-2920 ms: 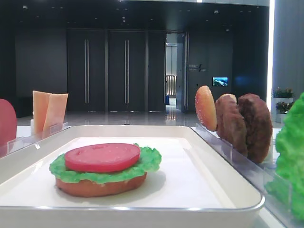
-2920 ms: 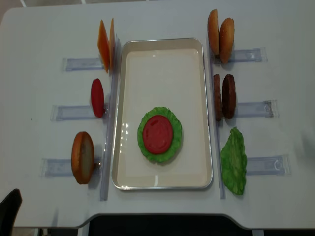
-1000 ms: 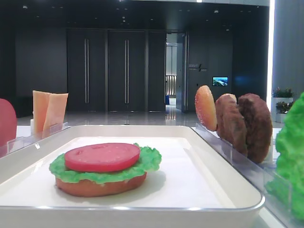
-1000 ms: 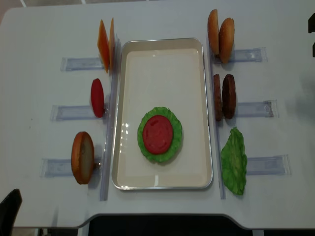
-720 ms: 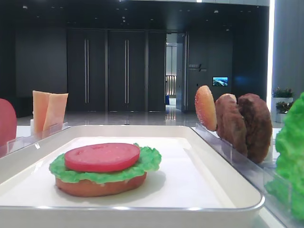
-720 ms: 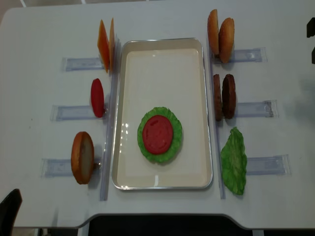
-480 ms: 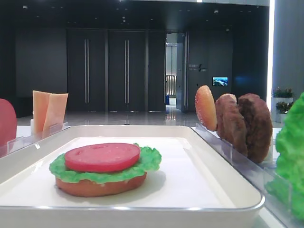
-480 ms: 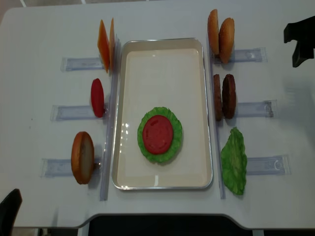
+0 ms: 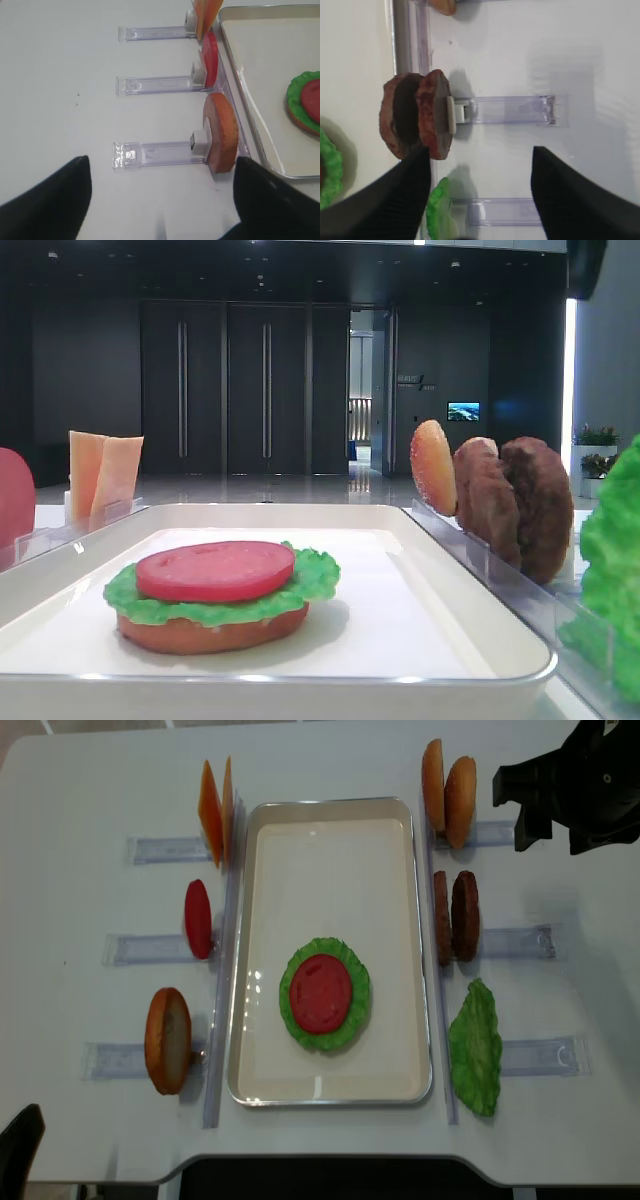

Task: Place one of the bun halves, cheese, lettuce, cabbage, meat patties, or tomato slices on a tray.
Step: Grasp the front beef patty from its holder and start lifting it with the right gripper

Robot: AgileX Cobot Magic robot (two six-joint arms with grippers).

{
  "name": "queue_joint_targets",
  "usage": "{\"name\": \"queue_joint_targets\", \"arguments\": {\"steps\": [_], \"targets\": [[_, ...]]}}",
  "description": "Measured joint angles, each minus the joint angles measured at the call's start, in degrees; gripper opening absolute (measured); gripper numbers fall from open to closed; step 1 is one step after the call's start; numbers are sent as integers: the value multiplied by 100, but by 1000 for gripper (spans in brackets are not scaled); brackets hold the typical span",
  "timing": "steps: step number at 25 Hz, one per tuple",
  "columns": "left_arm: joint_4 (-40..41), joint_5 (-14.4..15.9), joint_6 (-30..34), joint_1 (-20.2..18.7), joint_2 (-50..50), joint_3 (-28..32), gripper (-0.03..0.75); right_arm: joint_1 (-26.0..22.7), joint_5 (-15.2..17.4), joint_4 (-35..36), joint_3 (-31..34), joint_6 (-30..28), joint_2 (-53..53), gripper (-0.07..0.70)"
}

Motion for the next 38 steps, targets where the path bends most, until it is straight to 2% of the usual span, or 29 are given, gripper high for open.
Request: {"name": "queue_joint_targets", "arguments": {"steps": [7,12,19,22,38], "targets": [[0,0,0,0,0,0,692,655,158,-32,-685,284,519,419],[0,0,0,0,0,0,692,978,300,-32,-936,436,973,419],[0,0,0,0,0,0,692,1003,328,-32,-972,804,1092,419],[0,0,0,0,0,0,692,1003,241,-32,-972,911,1092,419],[0,0,0,0,0,0,692,1120,-102,-32,-799,966,1097,419]]}}
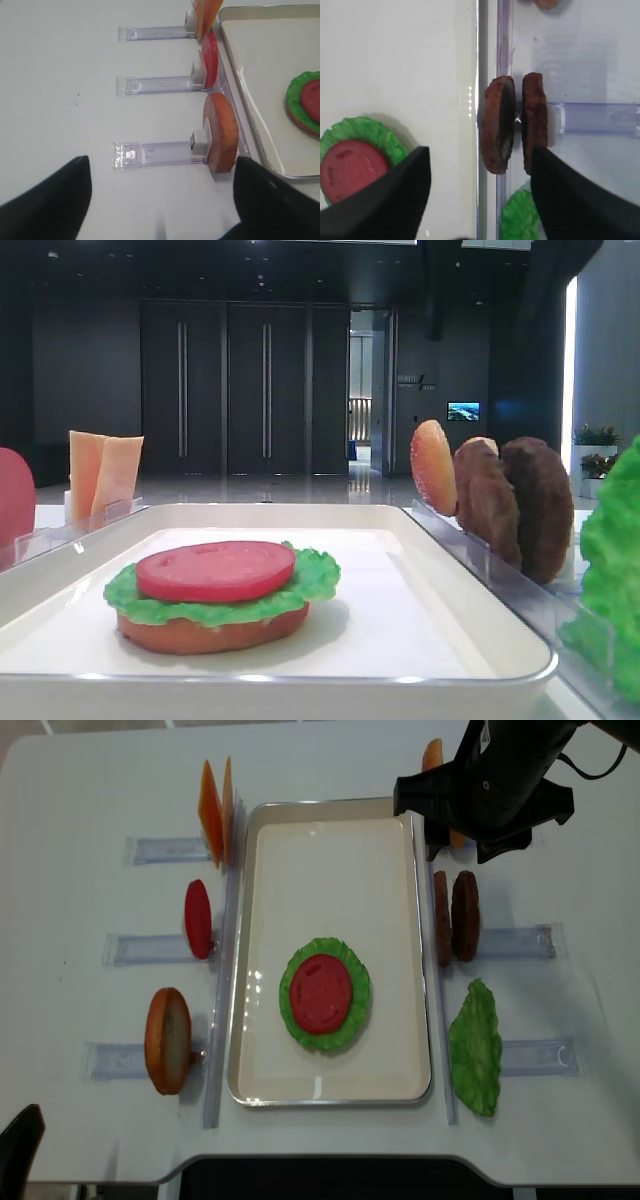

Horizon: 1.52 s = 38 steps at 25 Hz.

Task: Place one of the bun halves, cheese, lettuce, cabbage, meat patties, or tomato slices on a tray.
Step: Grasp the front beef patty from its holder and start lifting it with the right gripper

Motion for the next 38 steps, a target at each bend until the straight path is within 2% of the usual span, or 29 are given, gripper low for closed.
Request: {"name": "queue_joint_targets", "arguments": {"steps": [6,29,38], "targets": [[-2,0,0,0,0,0,692,24,-345,0,236,0,9,419],[-8,0,5,0,0,0,692,24,-502,68,341,-14,868,419],[-8,0,5,0,0,0,692,24,-699,50,341,-21,1011,419]]}}
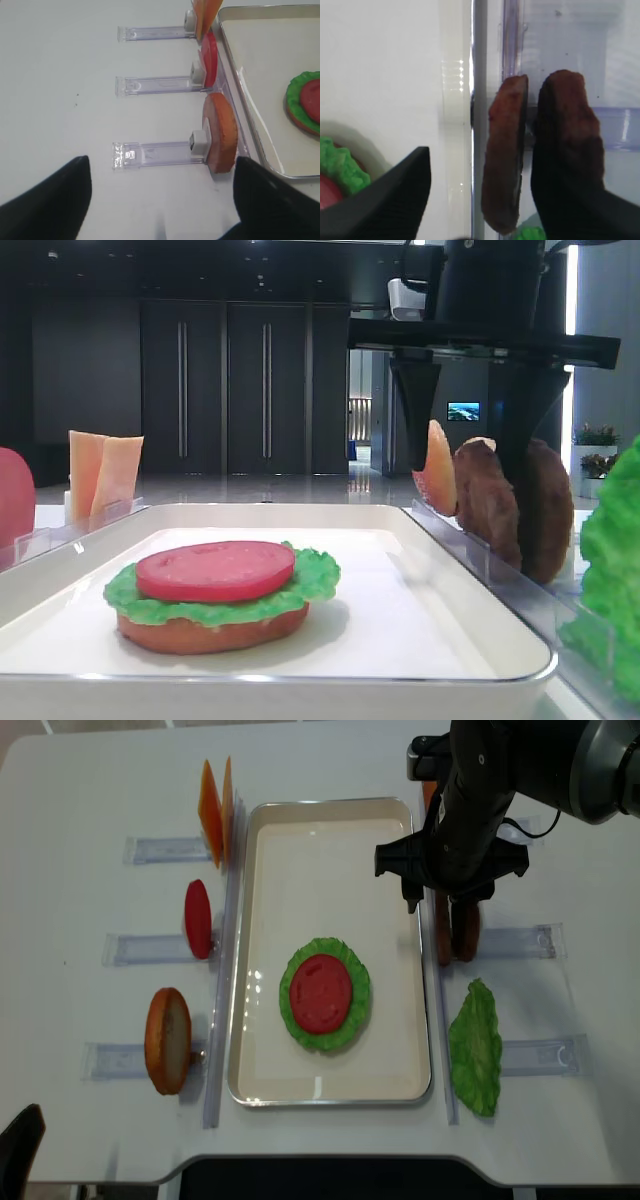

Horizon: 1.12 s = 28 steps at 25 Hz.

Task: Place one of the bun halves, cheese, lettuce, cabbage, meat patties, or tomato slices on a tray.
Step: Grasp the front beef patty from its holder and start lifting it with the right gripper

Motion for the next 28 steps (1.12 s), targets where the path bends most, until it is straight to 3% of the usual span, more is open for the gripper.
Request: {"name": "queue_joint_targets", "arguments": {"steps": [9,18,28], "targets": [[-5,0,0,0,0,0,692,0,-32,-88,0,0,109,386],[-5,0,0,0,0,0,692,0,27,-363,0,0,109,122],[-5,0,0,0,0,0,692,0,79,-386,0,5,109,116]]}}
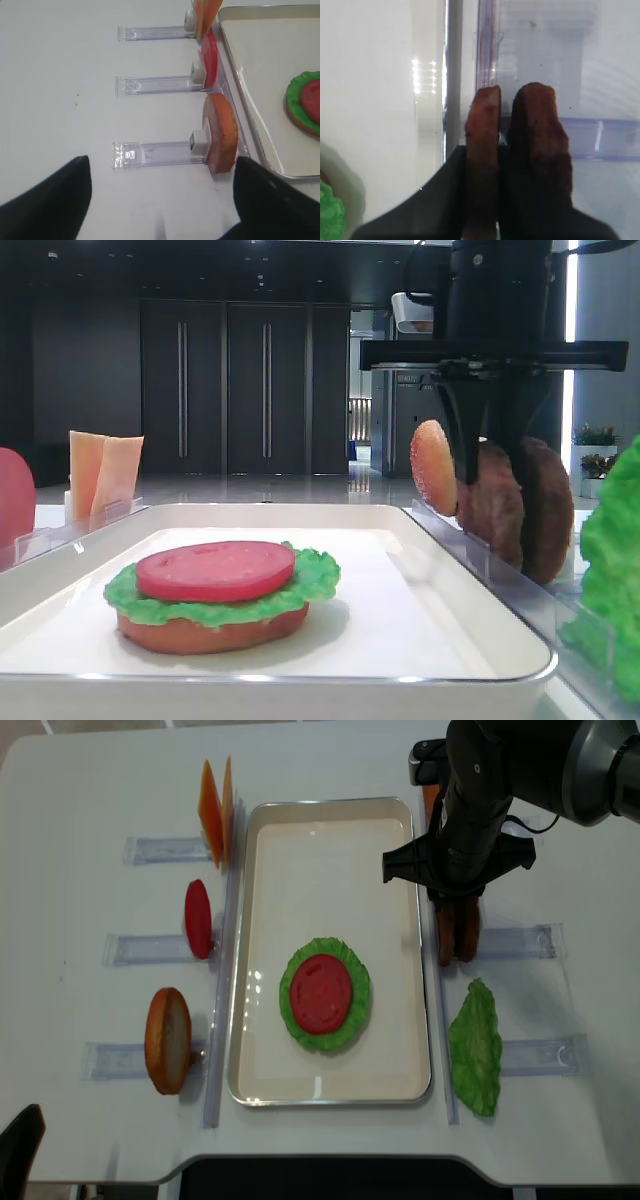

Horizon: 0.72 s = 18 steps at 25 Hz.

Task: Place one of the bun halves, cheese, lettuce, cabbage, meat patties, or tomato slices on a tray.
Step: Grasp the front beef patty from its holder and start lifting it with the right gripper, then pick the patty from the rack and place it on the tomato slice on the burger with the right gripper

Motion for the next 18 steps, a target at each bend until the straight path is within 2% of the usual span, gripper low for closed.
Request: {"name": "queue_joint_targets", "arguments": {"steps": [18], "targets": [[0,0,0,0,0,0,692,0,877,256,-574,-65,0,111]]}}
